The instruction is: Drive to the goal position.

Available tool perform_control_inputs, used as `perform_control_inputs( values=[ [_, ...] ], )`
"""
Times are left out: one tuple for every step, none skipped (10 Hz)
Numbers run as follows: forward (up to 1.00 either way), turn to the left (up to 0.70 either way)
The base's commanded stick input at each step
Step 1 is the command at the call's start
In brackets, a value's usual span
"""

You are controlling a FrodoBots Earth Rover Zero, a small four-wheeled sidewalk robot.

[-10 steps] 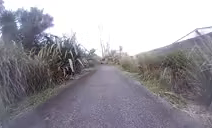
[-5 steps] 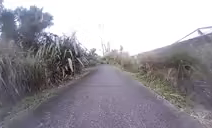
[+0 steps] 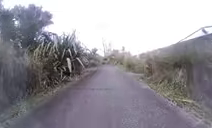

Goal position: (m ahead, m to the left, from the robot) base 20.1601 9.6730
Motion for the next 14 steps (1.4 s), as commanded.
perform_control_inputs(
  values=[
    [0.7,-0.15],
    [0.7,-0.22],
    [0.7,-0.3],
    [0.7,-0.35],
    [0.7,-0.35],
    [0.7,-0.35],
    [0.7,-0.31],
    [0.7,-0.2],
    [0.7,-0.08],
    [0.7,0.0],
    [0.7,0.0],
    [0.7,0.0],
    [0.7,0.0],
    [0.7,0.0]
  ],
)
